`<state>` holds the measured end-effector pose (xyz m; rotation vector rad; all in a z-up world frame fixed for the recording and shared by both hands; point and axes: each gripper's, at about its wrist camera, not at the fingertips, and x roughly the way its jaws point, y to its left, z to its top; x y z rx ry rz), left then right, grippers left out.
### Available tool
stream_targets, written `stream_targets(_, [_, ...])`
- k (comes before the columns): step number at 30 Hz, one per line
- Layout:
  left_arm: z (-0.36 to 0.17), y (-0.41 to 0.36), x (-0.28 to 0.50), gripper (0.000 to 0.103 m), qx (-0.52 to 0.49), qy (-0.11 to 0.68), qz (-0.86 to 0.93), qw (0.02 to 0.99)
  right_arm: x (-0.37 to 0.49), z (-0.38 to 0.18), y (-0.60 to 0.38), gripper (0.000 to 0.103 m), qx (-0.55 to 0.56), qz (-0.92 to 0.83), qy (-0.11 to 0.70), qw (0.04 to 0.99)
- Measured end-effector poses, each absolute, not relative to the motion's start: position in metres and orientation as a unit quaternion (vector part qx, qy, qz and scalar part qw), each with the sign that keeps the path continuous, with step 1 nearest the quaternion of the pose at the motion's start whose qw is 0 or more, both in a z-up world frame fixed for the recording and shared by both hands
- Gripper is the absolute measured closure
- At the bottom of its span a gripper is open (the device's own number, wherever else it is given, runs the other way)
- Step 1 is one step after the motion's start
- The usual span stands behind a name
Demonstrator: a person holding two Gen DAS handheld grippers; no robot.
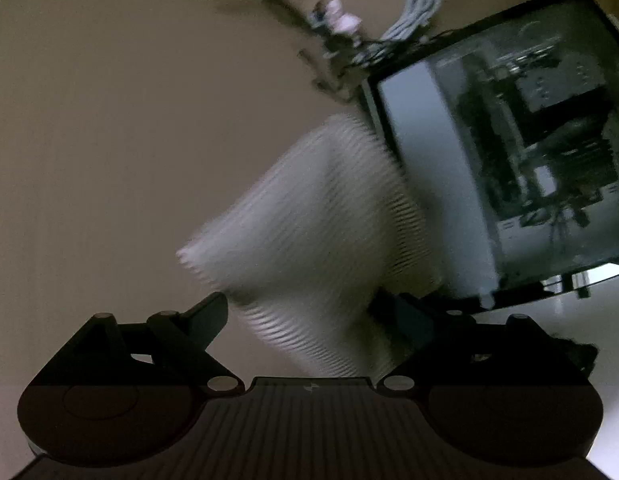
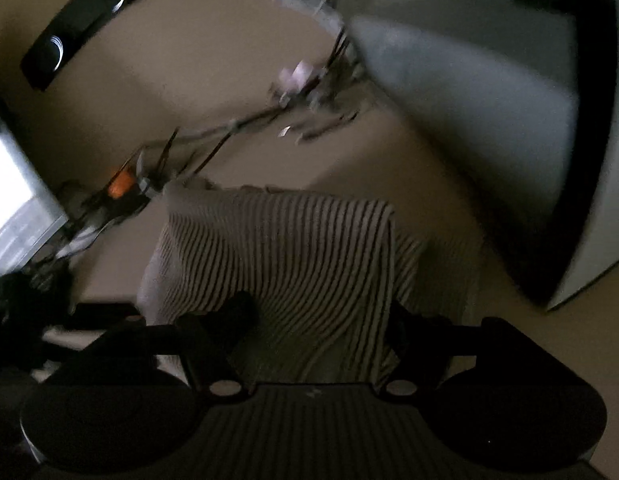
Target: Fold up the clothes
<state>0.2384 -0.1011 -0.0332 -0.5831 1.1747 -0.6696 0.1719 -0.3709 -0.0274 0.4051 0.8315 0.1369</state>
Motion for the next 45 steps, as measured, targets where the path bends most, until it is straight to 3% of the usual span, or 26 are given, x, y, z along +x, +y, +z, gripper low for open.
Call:
stream_targets(6, [-0.015,-0.06,0.254,0.009,-0.236,0.509,-0.248,0.789,0.185,-0.025,-0.323,0.033,0.225,0.153,0.422,0.865])
stream_targets(11, [-0.007,-0.037,0.266,0.012,-0.239,0.494,-0.23,0.804,0.161,0.007,-0.291,0.032,0.115,0.28,0.403,0.864])
stream_targets(19, [-0.003,-0.046,0.258,0.014,-0.225,0.485,-0.24,0.81,0.162,0.058,-0.358,0.028,0.106,0.196,0.329,0.918])
stream_targets(23, [0.0,-0.044,0.255,0.015,-0.23,0.481,-0.24,0.811,0.196,0.049,-0.323,0.042,0.048,0.241,0.319,0.915])
stream_targets(26, [0.006,-0.033,0.253,0.013,-0.243,0.472,-0.229,0.816,0.226,0.013,-0.304,0.045,0.011,0.22,0.369,0.903])
stream_targets(31, [-0.006,-0.022,0.254,0.012,-0.246,0.486,-0.199,0.815,0.22,-0.002,-0.302,0.045,0.033,0.26,0.426,0.866])
stream_targets(35, [-0.012,-0.022,0.255,0.012,-0.226,0.491,-0.19,0.82,0.209,0.016,-0.304,0.045,0.039,0.278,0.399,0.873])
stream_targets(38, [-0.011,-0.026,0.256,0.012,-0.209,0.49,-0.19,0.825,0.228,0.021,-0.314,0.035,0.104,0.271,0.389,0.874])
stream_targets(42, [-0.007,-0.038,0.255,0.012,-0.175,0.486,-0.189,0.835,0.26,0.008,-0.311,0.035,0.158,0.266,0.412,0.857])
stream_targets(45, [-0.004,-0.047,0.253,0.012,-0.15,0.481,-0.187,0.843,0.281,-0.001,-0.306,0.028,0.188,0.269,0.428,0.842])
